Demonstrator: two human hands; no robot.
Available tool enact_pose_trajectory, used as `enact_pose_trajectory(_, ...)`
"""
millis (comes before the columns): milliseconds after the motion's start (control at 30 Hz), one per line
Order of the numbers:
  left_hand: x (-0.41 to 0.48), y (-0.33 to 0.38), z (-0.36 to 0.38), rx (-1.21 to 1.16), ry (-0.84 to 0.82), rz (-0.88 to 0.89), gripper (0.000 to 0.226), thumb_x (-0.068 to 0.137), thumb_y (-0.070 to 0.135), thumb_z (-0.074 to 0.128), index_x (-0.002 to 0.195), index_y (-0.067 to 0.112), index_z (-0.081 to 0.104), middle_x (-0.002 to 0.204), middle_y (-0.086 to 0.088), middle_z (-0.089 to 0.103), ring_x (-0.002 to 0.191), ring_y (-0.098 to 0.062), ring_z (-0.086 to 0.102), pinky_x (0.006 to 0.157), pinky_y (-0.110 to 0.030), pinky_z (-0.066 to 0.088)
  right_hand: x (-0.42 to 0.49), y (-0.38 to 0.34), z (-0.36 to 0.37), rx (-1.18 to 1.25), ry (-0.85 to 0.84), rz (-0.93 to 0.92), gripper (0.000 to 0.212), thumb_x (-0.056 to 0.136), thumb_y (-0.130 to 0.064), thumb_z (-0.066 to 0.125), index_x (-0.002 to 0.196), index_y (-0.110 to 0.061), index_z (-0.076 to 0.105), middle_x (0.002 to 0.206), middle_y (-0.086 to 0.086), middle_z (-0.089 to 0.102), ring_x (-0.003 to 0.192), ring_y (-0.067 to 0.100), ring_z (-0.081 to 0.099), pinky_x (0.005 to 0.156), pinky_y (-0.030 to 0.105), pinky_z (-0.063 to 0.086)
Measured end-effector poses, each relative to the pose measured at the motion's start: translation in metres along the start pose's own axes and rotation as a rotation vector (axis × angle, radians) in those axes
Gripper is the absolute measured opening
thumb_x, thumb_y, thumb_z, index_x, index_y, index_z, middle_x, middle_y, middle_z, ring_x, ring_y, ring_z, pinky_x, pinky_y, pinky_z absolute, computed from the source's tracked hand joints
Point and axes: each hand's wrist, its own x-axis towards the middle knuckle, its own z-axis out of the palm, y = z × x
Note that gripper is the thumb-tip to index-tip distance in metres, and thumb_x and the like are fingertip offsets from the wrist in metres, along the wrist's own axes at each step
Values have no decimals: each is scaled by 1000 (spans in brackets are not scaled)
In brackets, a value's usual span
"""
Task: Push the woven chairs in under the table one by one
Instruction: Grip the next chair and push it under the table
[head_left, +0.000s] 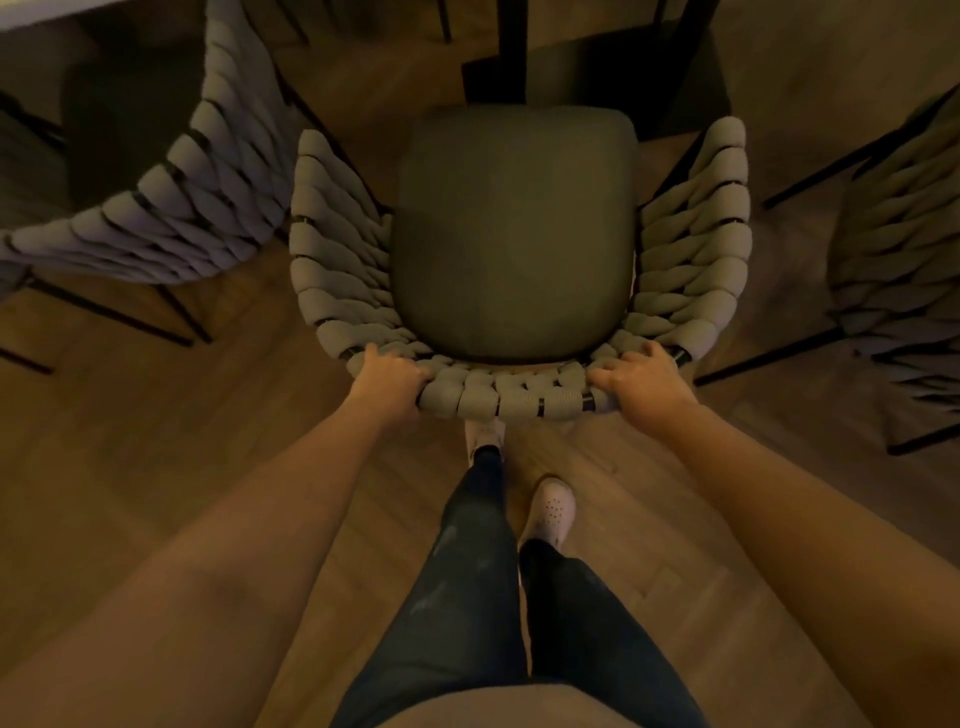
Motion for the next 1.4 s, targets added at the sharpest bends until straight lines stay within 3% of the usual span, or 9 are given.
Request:
enact_pose_trajectory(200,20,-10,-4,-76,45,-42,37,87,38,58,123,29,55,118,0,61,116,-23,51,96,-44,35,38,31,-23,-48,24,-37,32,92,-24,57,123,-31,50,120,-6,60,114,22,54,103,47,30)
enact_pose_trajectory(600,67,-58,-31,-155,63,-59,37,85,32,59,122,29,57,119,1,61,115,-24,52,96,-45,34,106,58,-82,-87,-21,-53,38,92,-31,57,128,-32,48,124,-6,60,118,20,52,101,42,31)
enact_pose_trajectory(1000,89,-108,-43,-143,51,-18,42,89,36,57,130,31,51,124,2,58,120,-23,50,97,-47,33,144,48,-107,-32,-17,-35,41,90,-24,58,129,-31,50,123,-4,60,126,23,46,117,56,12)
enact_pose_trajectory(1100,88,-113,-42,-205,37,54,49,88,46,59,133,30,49,127,1,57,120,-23,49,103,-48,31,143,47,-109,20,-90,-28,50,88,-32,60,135,-35,46,135,-4,52,136,23,34,118,59,6)
enact_pose_trajectory(1167,84,-116,-39,-352,72,112,67,82,67,56,137,29,48,132,1,57,126,-21,48,112,-50,21,143,49,-114,86,-191,-15,62,86,-48,59,143,-36,40,150,-4,38,147,22,16,117,57,-2)
enact_pose_trajectory(1233,79,-121,-34,-504,171,121,90,74,87,29,135,26,54,136,1,56,136,-18,40,118,-50,3,143,50,-119,254,-230,28,57,92,-51,48,145,-35,39,156,-4,29,149,20,5,118,53,-5)
enact_pose_trajectory(1300,78,-125,-26,-623,298,19,95,75,86,19,128,20,62,138,-3,56,142,-21,32,119,-48,-3,141,50,-117,509,-75,146,49,94,-43,35,139,-30,50,154,0,35,149,21,10,119,49,-1)
enact_pose_trajectory(1367,79,-130,-22,-685,451,-215,73,86,66,42,130,11,60,146,-12,46,146,-29,22,119,-49,2,138,45,-111,624,230,385,56,88,-42,35,138,-22,51,153,10,34,147,27,15,118,49,5)
enact_pose_trajectory(1400,80,-132,-20,-709,515,-360,66,88,51,54,137,7,53,152,-17,35,147,-32,16,119,-48,3,137,42,-107,649,350,543,58,88,-38,44,143,-19,43,155,14,27,147,30,13,118,49,6)
